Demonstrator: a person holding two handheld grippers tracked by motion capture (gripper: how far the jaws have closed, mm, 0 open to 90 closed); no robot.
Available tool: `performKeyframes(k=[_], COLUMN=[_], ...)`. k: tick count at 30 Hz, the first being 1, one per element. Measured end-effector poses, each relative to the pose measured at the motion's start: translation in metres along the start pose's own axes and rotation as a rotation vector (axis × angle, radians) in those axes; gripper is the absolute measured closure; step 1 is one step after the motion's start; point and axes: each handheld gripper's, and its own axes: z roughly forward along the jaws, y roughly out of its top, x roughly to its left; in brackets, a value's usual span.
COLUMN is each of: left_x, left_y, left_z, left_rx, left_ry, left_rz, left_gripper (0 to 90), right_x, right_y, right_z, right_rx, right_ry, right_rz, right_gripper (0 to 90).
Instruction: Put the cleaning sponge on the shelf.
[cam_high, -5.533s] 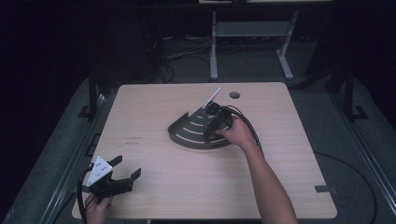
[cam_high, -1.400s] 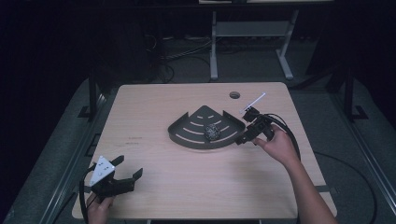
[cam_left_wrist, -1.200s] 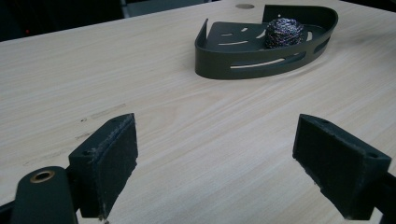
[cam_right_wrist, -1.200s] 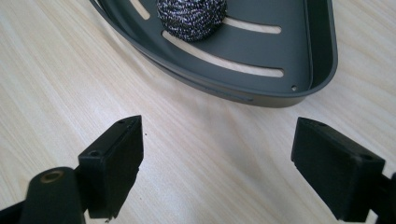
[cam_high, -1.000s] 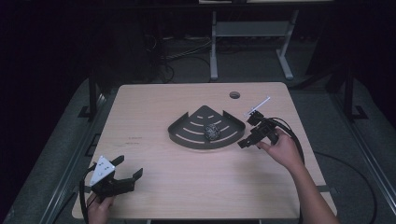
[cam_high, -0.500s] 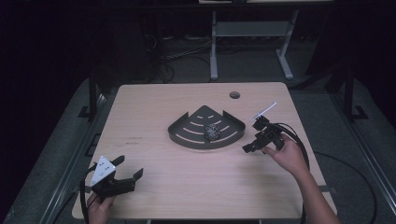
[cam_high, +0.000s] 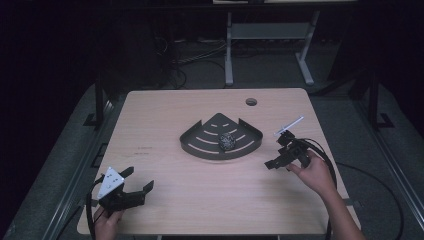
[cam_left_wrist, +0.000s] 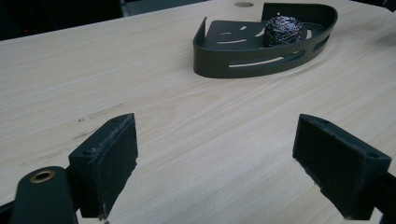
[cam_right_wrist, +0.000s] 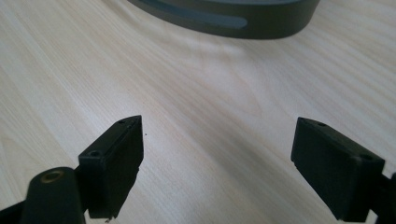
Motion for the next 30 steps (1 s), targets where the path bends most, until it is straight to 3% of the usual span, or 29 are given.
performKeyframes(k=[30], left_x=[-0.001], left_y=[0.0], left_z=[0.002], left_rx=[0.006], left_ry=[-0.004], left_rz=[0.001], left_gripper=[13.3], right_x=[-0.002], right_y=[-0.043], right_z=[-0.002], right_rx=[-0.025], right_ry=[0.004], right_rz=[0.035], right_gripper=[16.3])
